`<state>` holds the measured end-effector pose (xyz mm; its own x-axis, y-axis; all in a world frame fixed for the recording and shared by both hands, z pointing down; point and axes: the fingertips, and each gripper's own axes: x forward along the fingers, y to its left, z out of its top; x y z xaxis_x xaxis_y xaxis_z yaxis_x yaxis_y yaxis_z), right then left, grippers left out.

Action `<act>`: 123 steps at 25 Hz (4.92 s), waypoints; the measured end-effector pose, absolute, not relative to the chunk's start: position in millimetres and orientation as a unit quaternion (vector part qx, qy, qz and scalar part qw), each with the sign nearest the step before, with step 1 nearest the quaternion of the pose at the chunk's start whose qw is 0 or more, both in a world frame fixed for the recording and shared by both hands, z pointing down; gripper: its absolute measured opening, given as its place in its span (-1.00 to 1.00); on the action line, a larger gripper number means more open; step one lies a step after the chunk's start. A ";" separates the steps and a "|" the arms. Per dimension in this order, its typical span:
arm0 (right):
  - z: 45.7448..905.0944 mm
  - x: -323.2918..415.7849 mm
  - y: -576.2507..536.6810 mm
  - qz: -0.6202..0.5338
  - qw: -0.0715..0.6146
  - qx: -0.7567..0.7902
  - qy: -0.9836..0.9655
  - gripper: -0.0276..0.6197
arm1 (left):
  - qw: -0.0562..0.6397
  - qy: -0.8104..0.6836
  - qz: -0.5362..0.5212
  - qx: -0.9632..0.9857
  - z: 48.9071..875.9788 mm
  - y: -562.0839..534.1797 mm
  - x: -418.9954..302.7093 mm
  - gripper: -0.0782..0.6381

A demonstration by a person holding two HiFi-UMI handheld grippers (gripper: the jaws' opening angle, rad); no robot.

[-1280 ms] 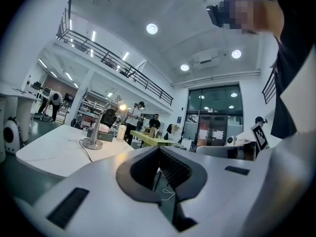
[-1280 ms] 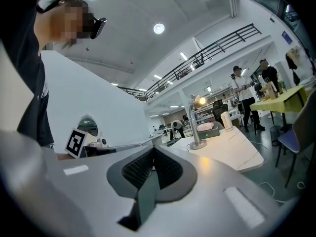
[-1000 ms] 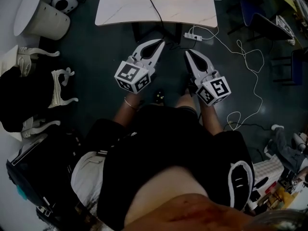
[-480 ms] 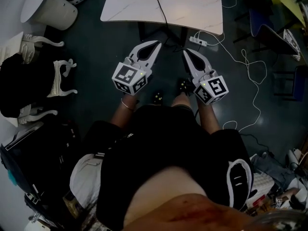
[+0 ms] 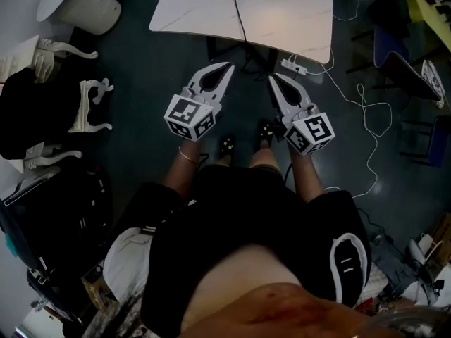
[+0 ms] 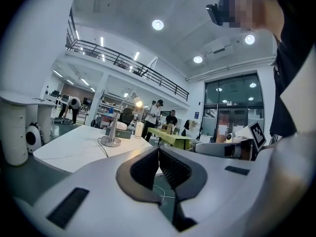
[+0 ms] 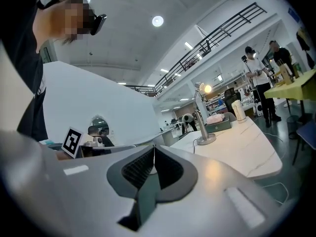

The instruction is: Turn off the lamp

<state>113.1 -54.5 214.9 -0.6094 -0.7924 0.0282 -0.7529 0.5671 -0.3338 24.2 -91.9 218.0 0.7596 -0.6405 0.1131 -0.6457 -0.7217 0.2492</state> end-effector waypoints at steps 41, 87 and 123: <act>350.9 124.8 -106.9 -0.207 0.012 -0.427 0.880 -0.91 | 0.171 -0.402 0.059 0.897 351.9 -125.6 19.5 -0.76; 488.5 67.1 -189.3 -0.140 -0.085 -0.393 0.905 -0.68 | 0.200 -0.407 0.099 0.886 479.5 -130.6 18.5 -0.76; 416.9 72.2 -161.0 -0.303 0.078 -0.263 0.913 -0.87 | 0.208 -0.403 0.112 0.884 497.0 -134.7 16.5 -0.76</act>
